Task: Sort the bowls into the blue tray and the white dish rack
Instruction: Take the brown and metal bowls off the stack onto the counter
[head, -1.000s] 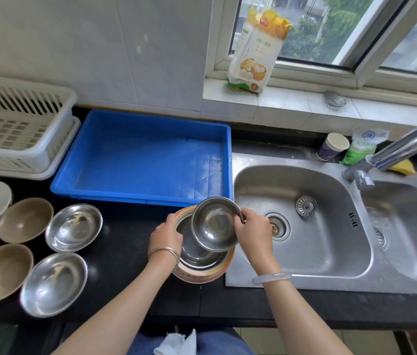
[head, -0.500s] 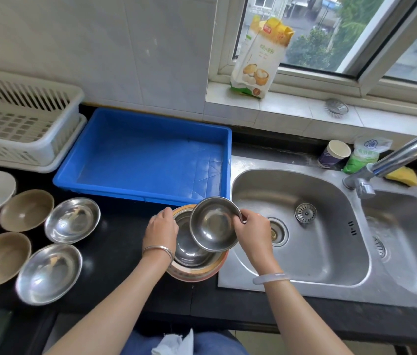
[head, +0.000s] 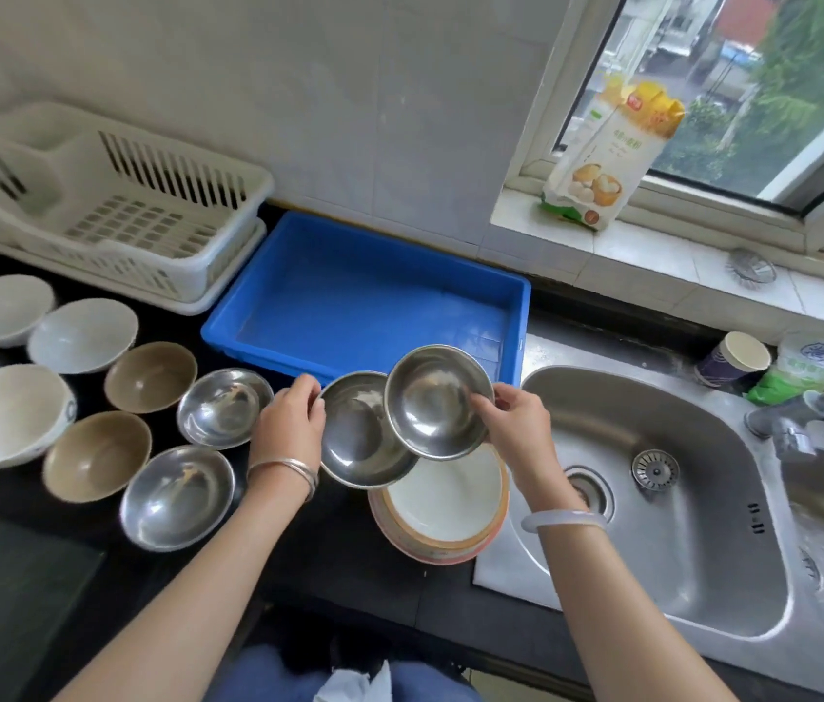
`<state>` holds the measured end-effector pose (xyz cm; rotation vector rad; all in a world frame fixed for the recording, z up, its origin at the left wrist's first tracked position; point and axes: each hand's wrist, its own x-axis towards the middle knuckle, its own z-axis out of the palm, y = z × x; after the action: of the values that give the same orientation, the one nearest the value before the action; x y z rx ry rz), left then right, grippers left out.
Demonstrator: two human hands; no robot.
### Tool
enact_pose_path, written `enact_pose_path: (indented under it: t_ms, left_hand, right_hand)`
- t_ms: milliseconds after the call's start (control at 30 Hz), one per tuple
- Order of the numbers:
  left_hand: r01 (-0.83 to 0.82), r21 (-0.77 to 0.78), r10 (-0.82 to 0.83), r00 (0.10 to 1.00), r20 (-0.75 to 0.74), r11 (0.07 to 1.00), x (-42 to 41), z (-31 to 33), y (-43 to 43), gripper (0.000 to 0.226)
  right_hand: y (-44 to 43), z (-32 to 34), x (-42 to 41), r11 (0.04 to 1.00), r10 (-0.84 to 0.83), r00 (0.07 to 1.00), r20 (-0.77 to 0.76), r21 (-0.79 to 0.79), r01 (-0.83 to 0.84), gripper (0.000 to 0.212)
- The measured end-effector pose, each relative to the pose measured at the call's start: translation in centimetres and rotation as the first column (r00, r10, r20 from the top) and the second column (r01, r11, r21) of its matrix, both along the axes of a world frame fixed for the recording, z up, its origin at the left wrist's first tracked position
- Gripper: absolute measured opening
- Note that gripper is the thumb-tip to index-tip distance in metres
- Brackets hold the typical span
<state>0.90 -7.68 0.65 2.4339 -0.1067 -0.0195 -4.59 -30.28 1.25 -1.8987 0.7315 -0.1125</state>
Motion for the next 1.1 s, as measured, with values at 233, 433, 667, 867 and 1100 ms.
enact_pose_path:
  t_ms: [233, 433, 667, 867, 1100]
  left_hand:
    - [-0.164, 0.018, 0.165, 0.978, -0.129, 0.986, -2.4, -2.8, 7.4, 0.009]
    - [-0.176, 0.038, 0.18, 0.958, -0.224, 0.984, -3.2, -5.1, 9.5, 0.011]
    - [-0.122, 0.06, 0.134, 0.955, -0.264, 0.991, -2.7, -6.0, 9.2, 0.012]
    - [-0.081, 0.081, 0.1, 0.958, -0.268, 0.993, -2.2, -6.8, 8.9, 0.012]
    - [-0.063, 0.096, 0.084, 0.968, -0.237, 0.993, -1.9, -7.5, 8.5, 0.014]
  right_hand:
    - [6.3, -2.4, 5.3, 0.97, 0.234, 0.953, -0.195, -0.014, -0.241, 0.024]
    - [9.8, -4.7, 7.5, 0.893, 0.341, 0.867, -0.364, -0.163, -0.419, 0.02]
    - [10.8, -5.4, 8.6, 0.836, 0.321, 0.832, -0.453, -0.278, -0.473, 0.014]
    - [11.4, -6.0, 9.4, 0.817, 0.309, 0.793, -0.524, -0.28, -0.504, 0.015]
    - [11.6, -7.0, 10.0, 0.863, 0.293, 0.792, -0.536, -0.207, -0.46, 0.015]
